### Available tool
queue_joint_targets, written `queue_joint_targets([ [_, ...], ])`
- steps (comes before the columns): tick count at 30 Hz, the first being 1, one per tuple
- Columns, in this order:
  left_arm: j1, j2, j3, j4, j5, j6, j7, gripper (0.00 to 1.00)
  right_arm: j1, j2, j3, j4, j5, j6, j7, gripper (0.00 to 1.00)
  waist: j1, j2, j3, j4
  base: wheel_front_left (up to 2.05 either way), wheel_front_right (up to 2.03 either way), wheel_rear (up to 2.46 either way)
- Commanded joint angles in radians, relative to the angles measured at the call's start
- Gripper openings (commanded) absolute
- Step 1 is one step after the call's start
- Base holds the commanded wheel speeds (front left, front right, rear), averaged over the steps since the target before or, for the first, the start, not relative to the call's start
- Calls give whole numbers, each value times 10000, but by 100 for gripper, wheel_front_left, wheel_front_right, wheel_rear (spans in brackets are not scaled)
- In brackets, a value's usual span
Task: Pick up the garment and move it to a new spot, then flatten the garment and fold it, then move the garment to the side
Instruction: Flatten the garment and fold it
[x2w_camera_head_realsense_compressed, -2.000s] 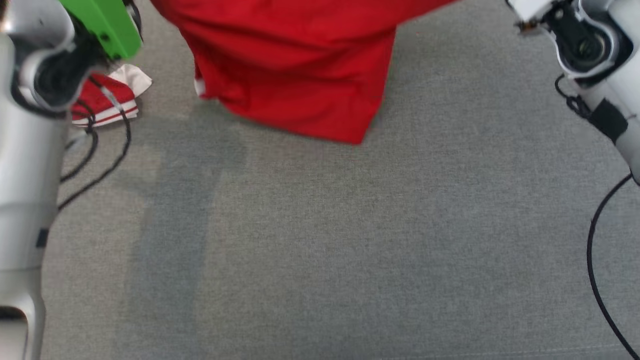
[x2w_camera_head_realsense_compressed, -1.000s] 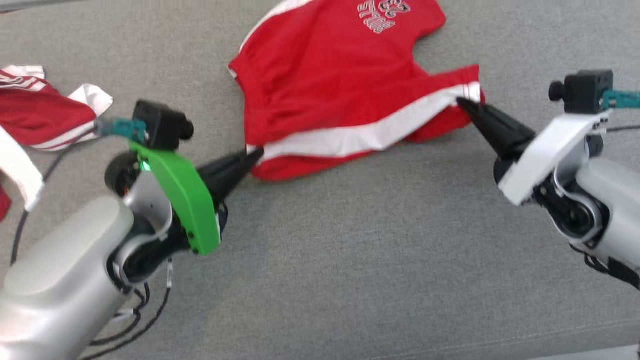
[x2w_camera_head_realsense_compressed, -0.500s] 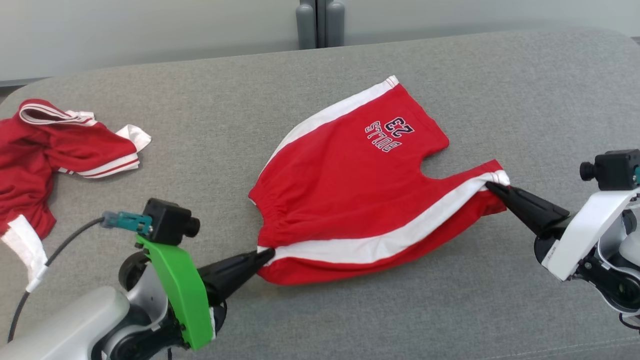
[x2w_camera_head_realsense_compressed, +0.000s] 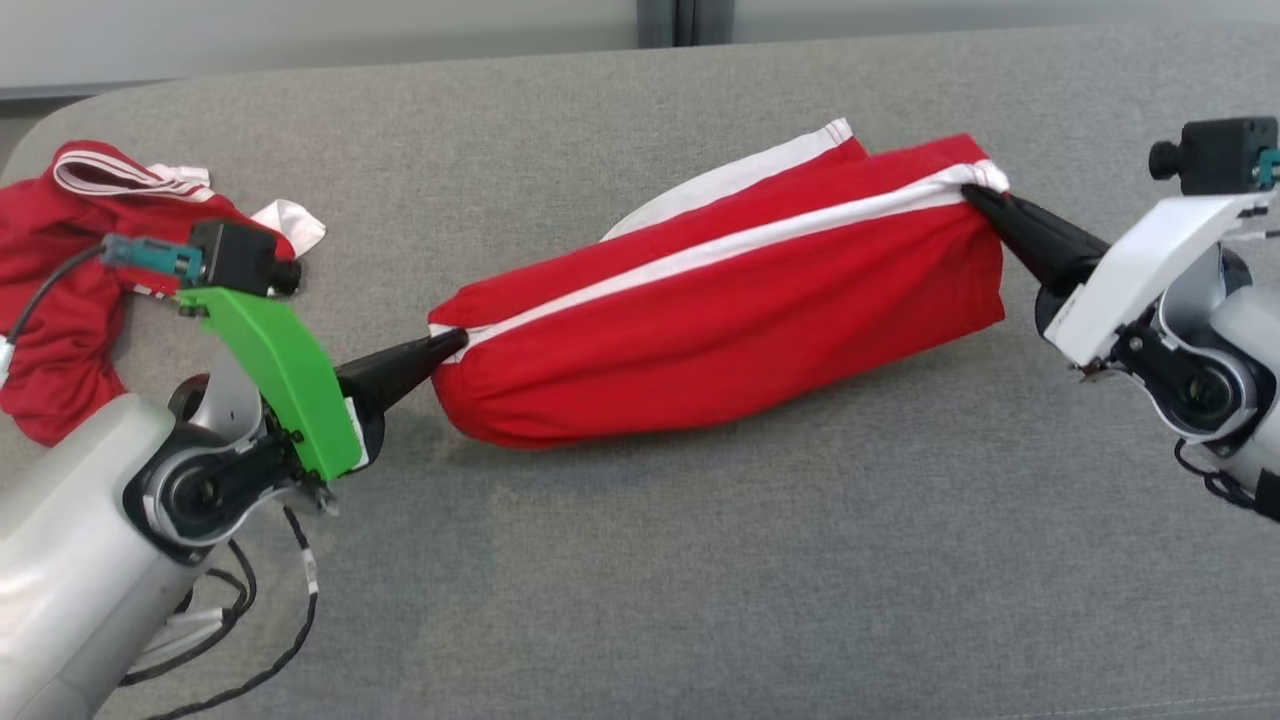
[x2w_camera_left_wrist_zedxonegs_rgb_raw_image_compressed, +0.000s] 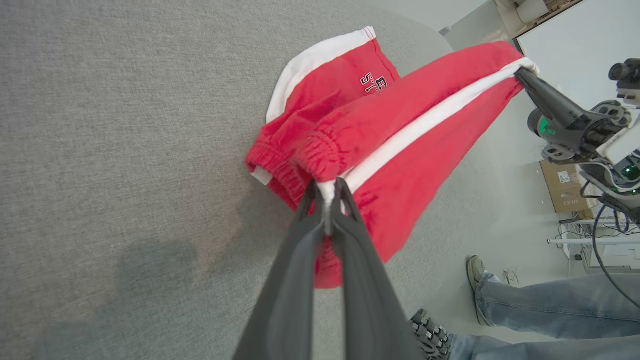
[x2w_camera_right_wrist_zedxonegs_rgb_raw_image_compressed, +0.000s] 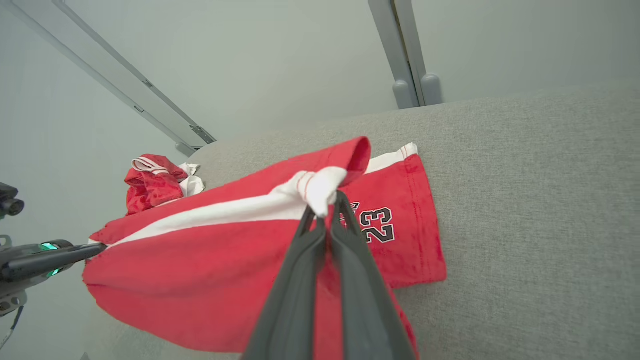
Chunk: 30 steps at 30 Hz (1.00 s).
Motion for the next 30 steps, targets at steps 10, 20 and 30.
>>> queue_joint_targets([
  [10, -1815, -1291, -19, 1460, 515, -125, 341, 0, -2006, 791, 85, 2315, -223, 0, 1330, 0, 0, 0, 1997, 529, 0, 0, 0],
  [20, -2694, -2083, -248, 2387, 816, -126, 452, 0, -2908, 1354, 253, 3762, -398, 0, 1595, 0, 0, 0, 2808, 729, 0, 0, 0],
  [30, -2444, -1969, -376, 2612, 837, -127, 144, 100, -2429, 1750, 299, 4077, -279, 0, 718, 100, 0, 0, 2180, 702, 0, 0, 0],
])
